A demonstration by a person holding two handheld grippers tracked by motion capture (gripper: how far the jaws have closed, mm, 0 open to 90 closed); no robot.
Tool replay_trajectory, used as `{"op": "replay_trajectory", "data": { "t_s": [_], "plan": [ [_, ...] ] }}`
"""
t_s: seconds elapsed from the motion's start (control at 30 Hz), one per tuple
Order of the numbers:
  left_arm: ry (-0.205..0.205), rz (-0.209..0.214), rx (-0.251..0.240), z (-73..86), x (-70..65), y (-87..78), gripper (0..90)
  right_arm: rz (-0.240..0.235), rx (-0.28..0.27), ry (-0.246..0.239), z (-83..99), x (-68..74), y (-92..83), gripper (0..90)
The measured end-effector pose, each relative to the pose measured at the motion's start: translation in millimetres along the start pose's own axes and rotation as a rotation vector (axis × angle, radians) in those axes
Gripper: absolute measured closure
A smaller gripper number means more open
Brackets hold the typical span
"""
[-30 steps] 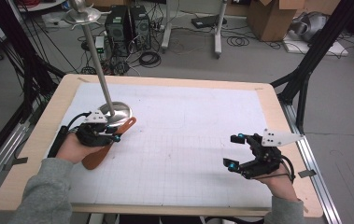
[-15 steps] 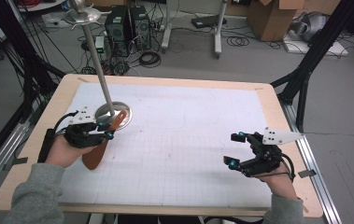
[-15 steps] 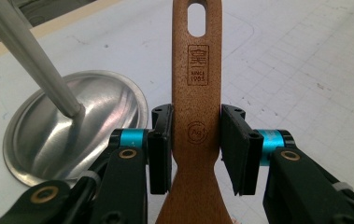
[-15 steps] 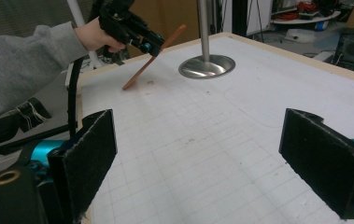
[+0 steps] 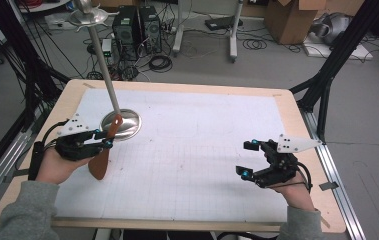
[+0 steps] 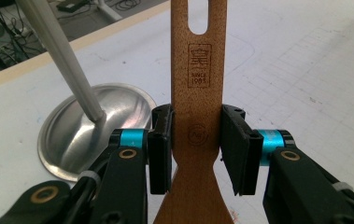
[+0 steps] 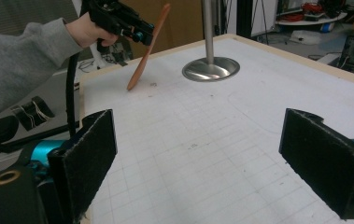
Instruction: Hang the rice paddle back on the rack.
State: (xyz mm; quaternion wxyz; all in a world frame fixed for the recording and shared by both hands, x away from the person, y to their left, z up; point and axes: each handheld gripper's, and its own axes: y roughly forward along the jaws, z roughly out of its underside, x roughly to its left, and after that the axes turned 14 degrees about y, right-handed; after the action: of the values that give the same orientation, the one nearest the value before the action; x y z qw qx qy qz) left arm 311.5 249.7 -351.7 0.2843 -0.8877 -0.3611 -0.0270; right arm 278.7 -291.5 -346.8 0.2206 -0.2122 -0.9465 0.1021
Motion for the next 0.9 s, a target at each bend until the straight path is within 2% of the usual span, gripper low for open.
{"op": "replay_trajectory", "data": {
  "t_s": [0.6,0.9],
  "plan": [
    [-0.004,-0.057,-0.050,-10.5,2.2,-22.9,65.0,-0.009,0.000,-0.004,-2.5,0.6,4.6,10.0],
    [-0.020,-0.056,-0.061,-16.1,9.0,-25.8,65.0,-0.008,0.002,-0.006,-2.5,0.6,4.5,10.0]
  ]
}}
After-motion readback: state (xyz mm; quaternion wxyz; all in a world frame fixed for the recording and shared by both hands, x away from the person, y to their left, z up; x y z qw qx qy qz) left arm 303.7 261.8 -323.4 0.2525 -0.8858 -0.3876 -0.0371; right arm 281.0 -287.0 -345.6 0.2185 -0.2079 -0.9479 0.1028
